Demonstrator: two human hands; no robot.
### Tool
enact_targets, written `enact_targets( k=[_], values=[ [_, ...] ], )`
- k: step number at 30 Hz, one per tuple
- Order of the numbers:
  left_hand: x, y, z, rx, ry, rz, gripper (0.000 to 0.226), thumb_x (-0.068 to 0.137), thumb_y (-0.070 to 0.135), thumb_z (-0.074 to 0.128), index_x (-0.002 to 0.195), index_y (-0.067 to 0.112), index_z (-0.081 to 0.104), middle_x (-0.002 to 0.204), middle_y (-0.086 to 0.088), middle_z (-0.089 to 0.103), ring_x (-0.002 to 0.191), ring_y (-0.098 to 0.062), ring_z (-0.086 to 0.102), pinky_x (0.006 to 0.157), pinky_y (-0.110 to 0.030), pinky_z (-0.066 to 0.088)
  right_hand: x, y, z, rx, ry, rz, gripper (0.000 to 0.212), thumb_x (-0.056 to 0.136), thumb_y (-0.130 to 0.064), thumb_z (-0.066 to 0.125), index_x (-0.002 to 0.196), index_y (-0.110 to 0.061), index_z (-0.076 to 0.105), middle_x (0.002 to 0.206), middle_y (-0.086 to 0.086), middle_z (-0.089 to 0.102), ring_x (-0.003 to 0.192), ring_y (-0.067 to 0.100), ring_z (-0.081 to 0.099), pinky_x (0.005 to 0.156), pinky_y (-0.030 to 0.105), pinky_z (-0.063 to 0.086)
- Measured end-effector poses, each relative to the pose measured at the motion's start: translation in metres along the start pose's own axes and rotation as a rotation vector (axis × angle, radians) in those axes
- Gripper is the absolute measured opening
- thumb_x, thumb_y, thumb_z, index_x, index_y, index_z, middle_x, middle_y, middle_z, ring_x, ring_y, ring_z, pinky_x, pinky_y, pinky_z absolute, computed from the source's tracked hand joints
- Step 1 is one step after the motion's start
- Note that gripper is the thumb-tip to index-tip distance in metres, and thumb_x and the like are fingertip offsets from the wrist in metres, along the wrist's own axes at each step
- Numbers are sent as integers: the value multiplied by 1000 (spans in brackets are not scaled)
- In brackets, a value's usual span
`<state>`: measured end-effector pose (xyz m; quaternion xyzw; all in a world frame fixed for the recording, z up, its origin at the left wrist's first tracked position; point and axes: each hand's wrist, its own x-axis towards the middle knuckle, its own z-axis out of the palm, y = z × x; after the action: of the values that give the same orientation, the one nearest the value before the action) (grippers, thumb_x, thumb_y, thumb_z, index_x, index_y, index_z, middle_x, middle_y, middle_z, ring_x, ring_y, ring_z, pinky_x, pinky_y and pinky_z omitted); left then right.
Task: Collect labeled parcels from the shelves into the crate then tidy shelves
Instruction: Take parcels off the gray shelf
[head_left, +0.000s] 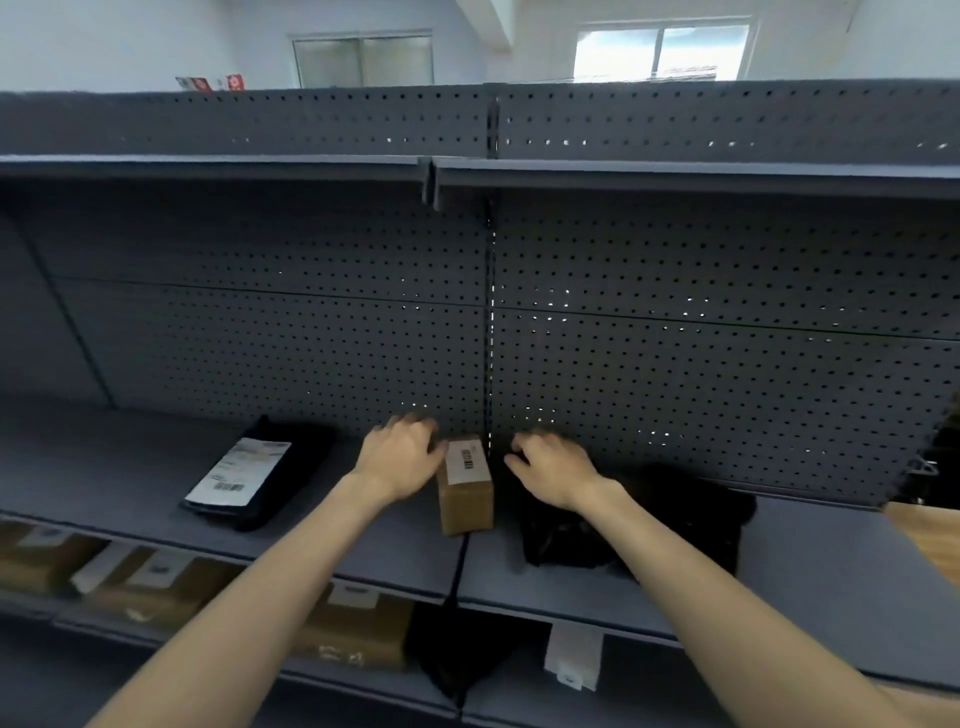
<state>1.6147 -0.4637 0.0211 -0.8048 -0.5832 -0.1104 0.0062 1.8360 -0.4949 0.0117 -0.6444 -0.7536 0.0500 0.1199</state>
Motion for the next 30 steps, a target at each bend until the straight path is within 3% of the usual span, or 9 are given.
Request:
enact_targets(
  k=[6,11,15,20,25,30],
  values=[
    [5,-43,23,-100,-96,29,44,101,48,44,132,21,59,129,-9,61,119,-31,57,97,-43,48,14,-34,41,43,-63,136,40,102,-39,41,129,-11,52,128,15,55,118,35,52,91,40,45],
    [3,-48,52,-209,-205,33,44,101,49,43,135,25,57,133,-7,60,121,-29,55,95,-41,48,11,-46,67,247,-97,317,43,102,-39,42,130,-7,46,128,16,54,119,35,53,91,40,47],
    [-1,-47,75,-299,-319,60,48,102,49,40,147,33,42,140,-5,53,126,-30,52,94,-41,46,7,-46,88,411,-112,443,47,103,-37,43,134,-3,41,134,19,50,125,36,50,100,43,44],
    [-4,-46,88,-352,-382,114,53,105,46,35,156,40,23,146,-7,46,131,-32,46,97,-44,45,7,-49,100,688,-105,567,58,105,-34,40,152,-4,26,148,14,43,137,29,40,103,29,34],
    [-6,-55,92,-345,-318,73,47,105,48,34,152,40,34,145,-1,48,129,-29,48,97,-47,47,11,-51,111,820,-44,540,42,104,-39,38,138,-15,47,132,8,56,121,21,52,90,27,39],
    [-7,-64,88,-406,-234,13,47,106,48,33,140,24,55,150,3,45,134,-25,44,103,-46,44,19,-58,112,863,34,543,31,105,-37,35,117,-16,54,116,5,60,108,18,56,83,28,42]
  ],
)
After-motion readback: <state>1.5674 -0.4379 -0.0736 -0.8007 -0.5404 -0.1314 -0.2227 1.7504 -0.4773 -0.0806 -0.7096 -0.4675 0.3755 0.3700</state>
